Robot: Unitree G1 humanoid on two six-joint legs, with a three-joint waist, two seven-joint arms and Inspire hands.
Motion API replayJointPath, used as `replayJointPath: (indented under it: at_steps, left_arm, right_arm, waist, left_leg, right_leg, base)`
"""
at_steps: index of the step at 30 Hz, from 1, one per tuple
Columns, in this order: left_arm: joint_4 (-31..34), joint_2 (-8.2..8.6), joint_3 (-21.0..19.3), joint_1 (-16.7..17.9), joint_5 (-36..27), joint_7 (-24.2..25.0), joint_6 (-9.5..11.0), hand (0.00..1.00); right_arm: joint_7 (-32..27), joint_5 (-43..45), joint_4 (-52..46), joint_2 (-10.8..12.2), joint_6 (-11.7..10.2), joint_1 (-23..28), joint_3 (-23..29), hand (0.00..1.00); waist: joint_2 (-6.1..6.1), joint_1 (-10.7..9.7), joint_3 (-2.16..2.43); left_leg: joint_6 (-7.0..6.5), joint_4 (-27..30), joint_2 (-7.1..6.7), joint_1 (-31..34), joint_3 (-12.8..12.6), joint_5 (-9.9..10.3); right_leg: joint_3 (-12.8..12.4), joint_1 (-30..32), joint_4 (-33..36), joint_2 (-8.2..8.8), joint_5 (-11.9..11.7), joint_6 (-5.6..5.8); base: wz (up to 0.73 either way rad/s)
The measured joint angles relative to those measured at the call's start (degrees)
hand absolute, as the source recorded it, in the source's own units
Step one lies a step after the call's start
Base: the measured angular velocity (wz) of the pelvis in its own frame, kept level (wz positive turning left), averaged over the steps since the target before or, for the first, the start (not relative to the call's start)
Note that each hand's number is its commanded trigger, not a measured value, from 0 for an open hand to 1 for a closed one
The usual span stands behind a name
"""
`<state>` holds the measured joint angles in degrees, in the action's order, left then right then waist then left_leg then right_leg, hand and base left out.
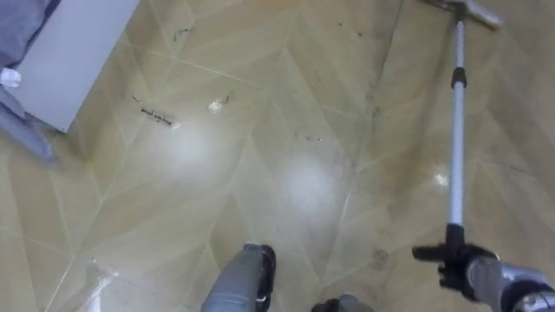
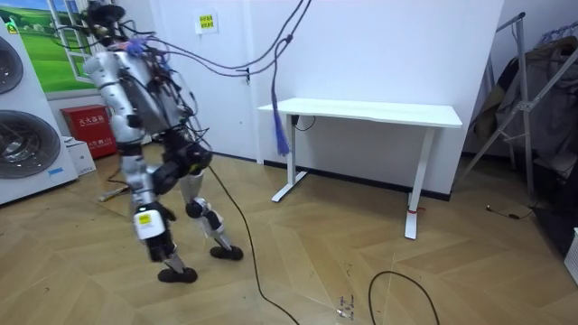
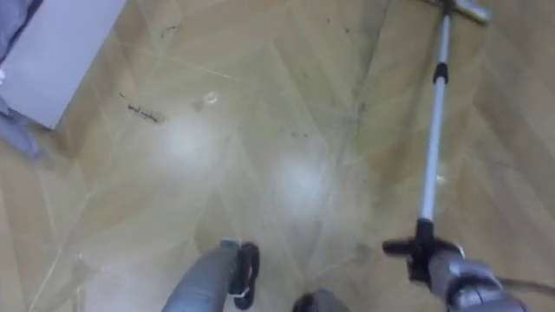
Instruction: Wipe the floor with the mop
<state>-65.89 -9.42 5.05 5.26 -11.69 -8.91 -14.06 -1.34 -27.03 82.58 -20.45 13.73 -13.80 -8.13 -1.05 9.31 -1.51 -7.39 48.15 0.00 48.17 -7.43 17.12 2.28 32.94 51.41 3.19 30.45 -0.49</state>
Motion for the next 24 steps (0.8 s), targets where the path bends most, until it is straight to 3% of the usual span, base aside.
replayJointPath:
  at_steps: [1,2,3,4,5,7,9,11,13,14,15,17,18,19,20,21,22,23,24]
  left_arm:
    - [-0.4,0.31,-0.1,-0.6,1.9,0.4,0.2,0.0]
    - [-0.3,0.56,-0.2,-0.7,2.9,0.6,0.3,0.0]
    - [0.0,1.05,-0.4,-0.7,3.6,0.6,0.5,0.0]
    - [0.1,1.31,-0.4,-0.8,3.5,0.5,0.8,0.0]
    - [0.2,1.29,-0.4,-0.8,3.5,0.5,1.0,0.0]
    - [0.2,1.49,-0.4,-1.0,3.5,-0.2,1.7,0.0]
    - [0.2,1.87,-0.1,-0.9,3.3,-0.6,1.7,0.0]
    - [0.2,1.96,0.1,-0.7,3.4,-0.6,1.5,0.0]
    - [0.1,2.03,-0.1,0.2,3.1,-0.9,0.9,0.0]
    - [-0.1,2.03,-0.4,0.3,3.1,-1.1,0.4,0.0]
    - [-0.5,1.99,-0.9,0.2,3.1,-1.6,-0.7,0.0]
    - [-0.5,1.45,-0.8,0.0,2.2,-1.9,-1.0,0.0]
    - [-0.4,0.69,-0.2,-0.1,1.0,-2.2,-1.1,0.0]
    - [-0.2,-0.36,1.2,-0.1,-1.7,-2.8,-1.4,0.0]
    - [0.0,-0.88,2.2,-0.1,-2.9,-3.1,-1.6,0.0]
    - [0.5,-1.75,3.4,-0.2,-4.1,-3.5,-1.9,0.0]
    - [0.8,-2.43,4.1,-0.1,-4.4,-3.5,-1.9,0.0]
    - [0.9,-2.56,4.0,0.0,-4.3,-3.4,-1.9,0.0]
    - [1.9,-2.61,4.0,0.5,-4.3,-3.3,-2.0,0.0]
  right_arm:
    - [0.3,0.5,2.5,0.0,0.1,4.1,-0.9,1.0]
    - [0.1,0.6,2.9,0.0,0.1,6.6,-1.5,1.0]
    - [-0.3,0.9,3.1,0.0,0.1,10.8,-2.0,1.0]
    - [-0.6,1.2,3.2,0.3,0.1,14.2,-2.0,1.0]
    - [-0.6,1.3,3.2,0.7,0.1,15.7,-2.0,1.0]
    - [-1.7,2.9,3.1,2.8,0.3,18.8,-2.0,1.0]
    - [-2.7,4.5,2.2,4.3,1.0,19.3,-2.0,1.0]
    - [-3.5,6.1,1.5,5.6,2.3,17.9,-1.8,1.0]
    - [-4.0,8.7,1.5,6.1,5.1,13.7,-1.6,1.0]
    - [-4.1,9.5,1.6,6.1,5.8,12.3,-1.3,1.0]
    - [-4.5,10.9,2.0,5.7,7.1,9.5,-0.6,1.0]
    - [-4.9,11.4,2.7,4.4,8.6,4.8,0.0,1.0]
    - [-4.9,11.5,3.0,3.1,8.7,1.4,0.4,1.0]
    - [-4.7,11.5,3.2,1.6,8.3,-2.2,0.2,1.0]
    - [-4.7,11.5,3.2,0.9,7.9,-4.0,0.0,1.0]
    - [-4.1,11.5,2.8,-0.2,6.7,-7.7,-1.0,1.0]
    - [-3.8,10.5,1.8,-0.9,5.4,-10.6,-2.1,1.0]
    - [-3.5,9.8,1.5,-1.3,4.7,-11.4,-2.3,1.0]
    - [-2.8,8.2,0.4,-1.8,3.7,-13.8,-2.5,1.0]
  waist:
    - [0.71,-0.5,0.55]
    - [1.36,-0.9,1.12]
    - [2.67,-1.5,1.67]
    - [4.07,-2.4,1.66]
    - [4.31,-2.9,1.68]
    - [5.46,-4.2,1.21]
    - [6.36,-5.1,1.1]
    - [6.02,-5.1,0.9]
    - [5.55,-5.0,0.62]
    - [5.4,-5.1,0.55]
    - [5.16,-5.4,0.56]
    - [4.34,-5.3,0.47]
    - [3.25,-4.9,-0.05]
    - [2.02,-4.2,0.11]
    - [1.36,-3.7,0.19]
    - [0.44,-2.4,0.03]
    - [-1.03,-0.6,-0.03]
    - [-1.66,-0.1,-0.13]
    - [-2.58,1.1,-0.58]
  left_leg:
    - [-1.09,0.0,-0.93,-2.0,-1.3,1.7]
    - [-1.49,0.1,-1.49,-2.7,-1.3,2.6]
    - [-2.09,0.0,-2.07,-4.4,-1.6,4.1]
    - [-2.43,-0.2,-2.32,-6.3,-1.5,5.4]
    - [-2.49,-0.7,-2.93,-7.3,-1.1,5.7]
    - [-2.25,-3.0,-4.75,-10.9,2.7,6.1]
    - [-1.92,-5.1,-4.82,-13.1,4.6,6.3]
    - [-1.54,-6.7,-5.24,-15.3,6.1,6.4]
    - [-0.83,-7.3,-6.61,-17.8,10.7,7.4]
    - [-0.65,-7.2,-7.09,-18.4,11.8,7.7]
    - [-0.12,-6.6,-7.94,-18.9,13.9,8.6]
    - [2.11,-2.1,-8.44,-17.9,13.9,9.6]
    - [4.35,5.2,-7.86,-15.1,10.6,8.7]
    - [8.22,13.8,-6.48,-11.0,7.7,5.9]
    - [9.56,17.8,-5.63,-8.9,6.6,3.7]
    - [9.58,24.8,-4.21,-5.0,5.3,-2.0]
    - [9.19,29.6,-3.03,-1.6,4.4,-6.0]
    - [8.41,30.5,-2.24,0.0,4.3,-5.3]
    - [6.71,28.6,-0.47,2.9,4.2,-3.0]
  right_leg:
    - [-0.5,-0.4,3.0,1.19,-1.1,1.93]
    - [-0.6,-0.3,4.5,1.77,-2.1,2.61]
    - [-0.7,0.2,7.7,2.12,-4.9,3.15]
    - [-1.2,1.3,11.6,2.3,-8.2,3.46]
    - [-1.6,2.0,13.5,2.62,-8.8,3.51]
    - [-1.9,6.9,15.9,2.49,-8.4,3.29]
    - [-1.0,9.3,9.6,0.99,-8.4,3.2]
    - [-0.6,10.4,0.4,-0.5,-8.9,2.26]
    - [1.6,10.4,-9.4,-2.09,-11.9,-0.13]
    - [1.9,9.9,-11.2,-2.37,-12.5,-0.53]
    - [2.8,8.9,-11.6,-1.74,-13.9,-1.17]
    - [6.2,8.6,-8.4,1.26,-13.5,-1.7]
    - [7.3,8.9,-4.7,2.85,-11.9,-1.86]
    - [7.2,9.8,-1.1,3.18,-9.2,-2.24]
    - [7.1,10.1,0.3,3.08,-8.1,-2.38]
    - [6.9,10.1,2.2,2.4,-6.4,-3.01]
    - [6.6,10.1,3.7,2.16,-5.1,-4.11]
    - [6.7,10.0,4.1,1.9,-4.6,-4.28]
    - [7.1,9.2,4.4,1.6,-4.1,-4.34]
  base:
    - [0.41]
    - [0.16]
    - [-0.1]
    - [-0.22]
    - [-0.38]
    - [-0.59]
    - [-0.8]
    - [-0.84]
    - [-0.71]
    - [-0.33]
    - [0.12]
    - [0.42]
    - [0.55]
    - [0.49]
    - [0.34]
    - [0.12]
    - [0.05]
    - [0.0]
    - [0.07]
